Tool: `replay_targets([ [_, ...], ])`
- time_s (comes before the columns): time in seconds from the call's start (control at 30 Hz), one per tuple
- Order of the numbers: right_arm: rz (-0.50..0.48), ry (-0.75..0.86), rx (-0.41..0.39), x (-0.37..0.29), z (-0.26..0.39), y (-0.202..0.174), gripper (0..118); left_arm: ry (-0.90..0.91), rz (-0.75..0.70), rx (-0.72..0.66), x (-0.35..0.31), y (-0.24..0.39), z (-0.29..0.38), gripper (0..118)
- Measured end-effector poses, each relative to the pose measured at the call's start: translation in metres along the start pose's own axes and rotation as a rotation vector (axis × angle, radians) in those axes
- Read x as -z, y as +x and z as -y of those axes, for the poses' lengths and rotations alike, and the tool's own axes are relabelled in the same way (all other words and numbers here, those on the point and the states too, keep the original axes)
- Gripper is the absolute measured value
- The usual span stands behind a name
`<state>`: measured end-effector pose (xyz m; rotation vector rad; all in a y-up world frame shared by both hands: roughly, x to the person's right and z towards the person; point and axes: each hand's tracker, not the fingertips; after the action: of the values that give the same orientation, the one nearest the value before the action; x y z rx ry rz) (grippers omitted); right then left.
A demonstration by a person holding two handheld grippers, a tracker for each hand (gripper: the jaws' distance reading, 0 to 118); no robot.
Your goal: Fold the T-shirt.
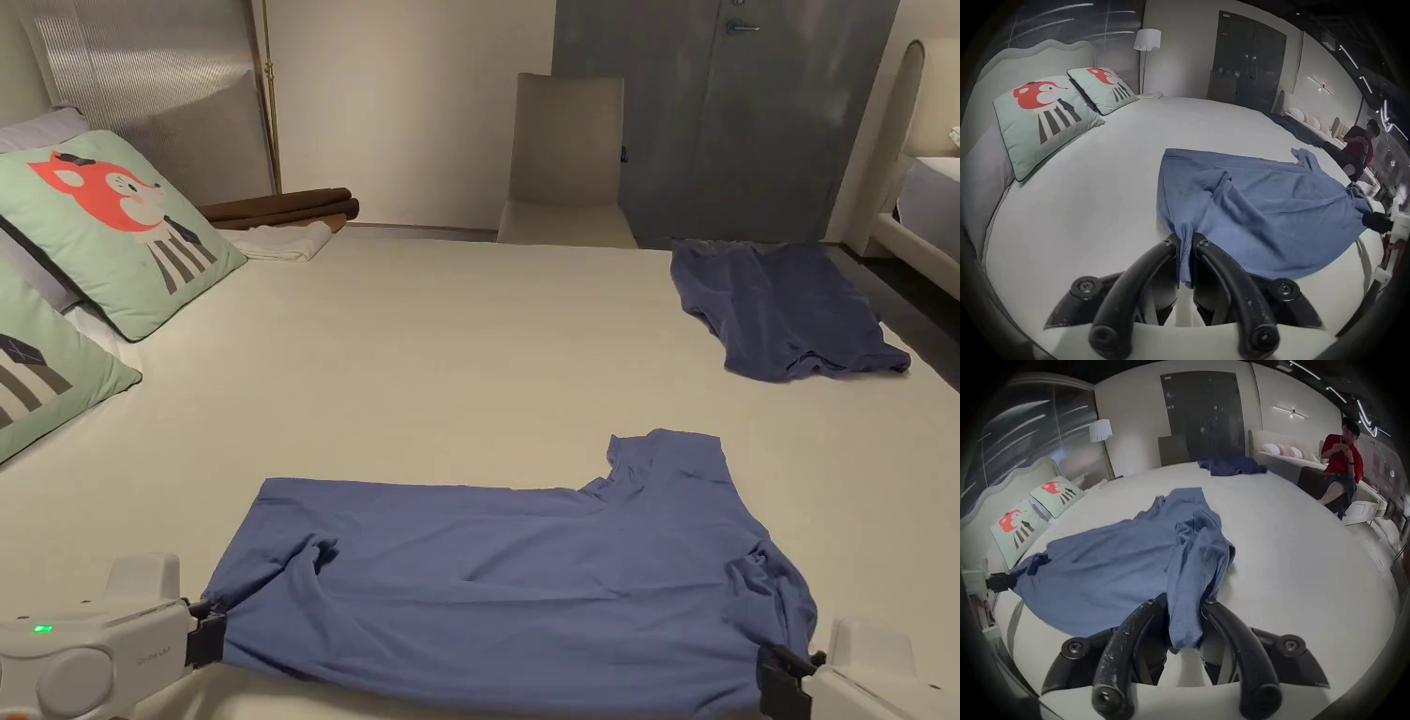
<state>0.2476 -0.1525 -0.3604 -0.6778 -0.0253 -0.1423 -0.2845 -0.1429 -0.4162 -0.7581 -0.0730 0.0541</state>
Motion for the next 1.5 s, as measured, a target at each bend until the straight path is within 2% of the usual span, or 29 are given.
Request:
replay_targets([
  [0.2, -0.018, -0.031, 0.043, -0.04, 0.044, 0.013, 17, -0.075, 0.028, -0.058, -0.028, -0.011, 0.053, 5],
  [0.4, 0.015, -0.117, 0.089, -0.031, 0.094, 0.019, 17, -0.099, 0.024, -0.085, -0.033, -0.015, 0.092, 5],
  [0.5, 0.017, -0.092, 0.099, -0.034, 0.095, 0.015, 17, -0.086, 0.002, -0.097, -0.033, -0.012, 0.088, 5],
  [0.6, 0.032, -0.113, 0.089, -0.038, 0.084, 0.01, 17, -0.095, -0.056, -0.013, -0.034, 0.002, 0.083, 6],
  [0.63, 0.039, -0.107, 0.086, -0.042, 0.081, 0.007, 17, -0.096, -0.055, -0.027, -0.031, 0.0, 0.079, 13],
  [0.67, 0.043, -0.091, 0.081, -0.047, 0.073, 0.005, 21, -0.09, -0.055, -0.039, -0.035, 0.003, 0.075, 27],
  [0.7, 0.05, -0.072, 0.072, -0.052, 0.067, 0.001, 30, -0.068, -0.056, -0.046, -0.04, 0.005, 0.07, 48],
  [0.73, 0.061, -0.032, 0.048, -0.058, 0.058, -0.004, 52, 0.004, -0.052, -0.039, -0.047, 0.01, 0.064, 74],
  [0.77, 0.05, 0.005, 0.037, -0.063, 0.049, -0.006, 74, 0.075, -0.059, -0.022, -0.053, 0.015, 0.058, 88],
  [0.83, 0.055, 0.08, 0.058, -0.074, 0.029, -0.014, 110, 0.196, -0.074, 0.012, -0.069, 0.027, 0.041, 102],
  [0.97, 0.021, 0.263, 0.054, -0.098, -0.007, -0.033, 112, 0.387, -0.061, 0.024, -0.097, 0.051, 0.005, 103],
  [1.1, 0.045, 0.389, -0.043, -0.107, -0.027, -0.058, 112, 0.48, -0.029, 0.027, -0.108, 0.071, -0.013, 108],
  [1.17, 0.042, 0.432, -0.097, -0.11, -0.028, -0.067, 112, 0.526, 0.046, 0.04, -0.114, 0.082, -0.012, 103],
  [1.2, 0.028, 0.454, -0.12, -0.108, -0.027, -0.071, 109, 0.543, 0.078, 0.052, -0.114, 0.084, -0.01, 92],
  [1.23, 0.048, 0.465, -0.137, -0.109, -0.027, -0.075, 93, 0.539, 0.07, 0.055, -0.112, 0.087, -0.01, 60],
  [1.27, 0.083, 0.46, -0.144, -0.107, -0.027, -0.079, 67, 0.519, 0.048, 0.06, -0.107, 0.091, -0.012, 23],
  [1.3, 0.079, 0.461, -0.138, -0.104, -0.027, -0.081, 26, 0.512, 0.045, 0.07, -0.101, 0.095, -0.011, 0],
  [1.33, 0.064, 0.462, -0.121, -0.102, -0.029, -0.082, 0, 0.505, 0.06, 0.09, -0.096, 0.094, -0.012, 0],
  [1.4, 0.013, 0.442, -0.091, -0.096, -0.034, -0.081, 0, 0.474, 0.086, 0.096, -0.087, 0.095, -0.017, 0],
  [1.5, 0.038, 0.437, -0.118, -0.087, -0.04, -0.084, 0, 0.45, 0.079, 0.092, -0.07, 0.09, -0.032, 0],
])
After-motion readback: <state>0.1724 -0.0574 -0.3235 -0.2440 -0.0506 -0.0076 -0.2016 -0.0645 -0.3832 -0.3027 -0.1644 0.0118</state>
